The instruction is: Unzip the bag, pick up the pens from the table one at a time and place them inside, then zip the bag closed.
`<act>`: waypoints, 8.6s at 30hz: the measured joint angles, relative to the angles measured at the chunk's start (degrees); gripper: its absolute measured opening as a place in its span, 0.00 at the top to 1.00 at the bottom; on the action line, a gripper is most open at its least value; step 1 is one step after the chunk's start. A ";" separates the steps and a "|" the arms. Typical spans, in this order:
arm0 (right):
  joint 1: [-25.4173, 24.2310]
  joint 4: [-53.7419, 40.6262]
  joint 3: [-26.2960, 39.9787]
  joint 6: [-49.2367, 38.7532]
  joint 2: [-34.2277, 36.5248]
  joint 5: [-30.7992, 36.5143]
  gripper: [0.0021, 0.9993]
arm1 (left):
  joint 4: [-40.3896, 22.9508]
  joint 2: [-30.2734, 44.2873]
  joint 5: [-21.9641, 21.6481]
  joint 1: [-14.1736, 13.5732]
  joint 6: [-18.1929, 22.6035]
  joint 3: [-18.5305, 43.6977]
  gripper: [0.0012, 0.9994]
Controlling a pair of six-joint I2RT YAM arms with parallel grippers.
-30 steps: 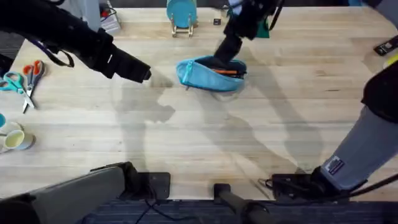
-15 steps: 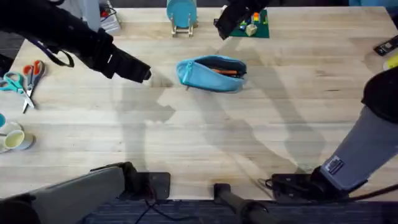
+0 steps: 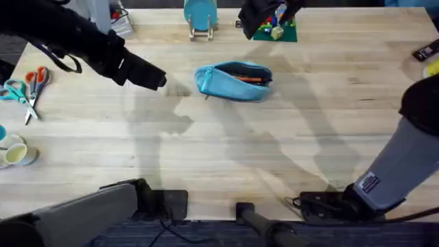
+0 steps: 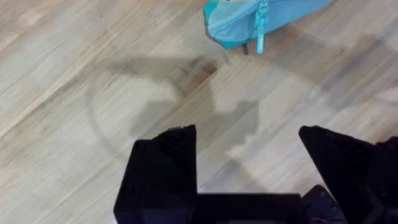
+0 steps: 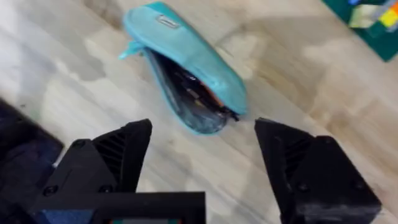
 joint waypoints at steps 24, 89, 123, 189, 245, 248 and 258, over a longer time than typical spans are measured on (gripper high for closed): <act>0.26 -0.83 0.00 8.89 0.02 -4.29 0.00 | 0.46 0.00 0.00 0.00 0.50 0.00 0.01; 16.95 -2.47 0.00 54.07 5.65 4.68 0.00 | 0.27 0.00 0.04 0.00 1.79 0.00 0.01; 18.03 2.56 0.00 57.22 13.70 4.67 0.00 | 0.27 0.00 0.04 0.00 1.82 0.00 0.01; 18.38 10.38 -1.66 62.59 17.95 3.60 0.00 | 0.27 0.00 0.04 0.00 1.95 0.00 0.01; 20.72 13.31 -1.66 66.20 18.34 12.21 0.28 | 0.27 0.00 0.04 0.00 1.95 0.00 0.01; 20.72 13.31 -1.66 65.78 18.34 12.19 0.31 | 0.27 0.00 0.04 0.00 1.95 0.00 0.01; 20.72 13.33 -1.66 64.90 18.91 12.36 0.91 | 0.27 0.00 0.04 0.00 1.97 0.00 0.01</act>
